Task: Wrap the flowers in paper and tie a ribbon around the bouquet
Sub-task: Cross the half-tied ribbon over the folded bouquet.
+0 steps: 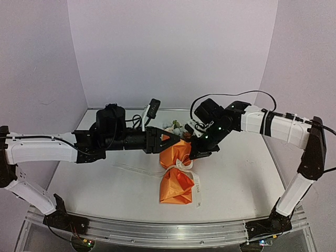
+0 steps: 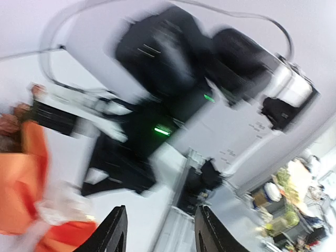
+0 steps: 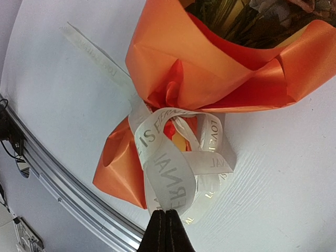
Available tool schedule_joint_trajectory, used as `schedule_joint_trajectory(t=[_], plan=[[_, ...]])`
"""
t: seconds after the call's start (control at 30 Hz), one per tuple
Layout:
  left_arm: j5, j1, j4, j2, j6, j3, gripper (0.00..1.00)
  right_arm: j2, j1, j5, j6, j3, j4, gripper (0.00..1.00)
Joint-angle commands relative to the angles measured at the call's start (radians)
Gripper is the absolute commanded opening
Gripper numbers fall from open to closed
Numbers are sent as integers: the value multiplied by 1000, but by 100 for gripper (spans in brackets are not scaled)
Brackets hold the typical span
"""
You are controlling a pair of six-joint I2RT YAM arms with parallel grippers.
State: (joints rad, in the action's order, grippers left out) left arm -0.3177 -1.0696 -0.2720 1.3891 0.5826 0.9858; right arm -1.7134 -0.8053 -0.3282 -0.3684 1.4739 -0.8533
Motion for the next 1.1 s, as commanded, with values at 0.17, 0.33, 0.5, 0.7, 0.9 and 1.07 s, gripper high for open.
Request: schedule_joint_trajectory(t=[0.17,0.33,0.5,0.7,0.9,1.07], plan=[[-167,94,134,153,-301,39,46,108,-98,175,-10,-110,183,0],[-155,99,167,218,-357,76,46,130,-120,215,-30,-160,241,0],[-136,114,211,288,-386,153,45,143,-122,220,-18,-165,244,0],[-111,121,265,350,-417,230,42,138,-122,197,-19,-160,235,0],[-94,124,310,378,-435,257,40,137,-122,191,-19,-161,235,0],[-106,128,322,410,-445,280,40,129,-121,185,-18,-150,235,0]])
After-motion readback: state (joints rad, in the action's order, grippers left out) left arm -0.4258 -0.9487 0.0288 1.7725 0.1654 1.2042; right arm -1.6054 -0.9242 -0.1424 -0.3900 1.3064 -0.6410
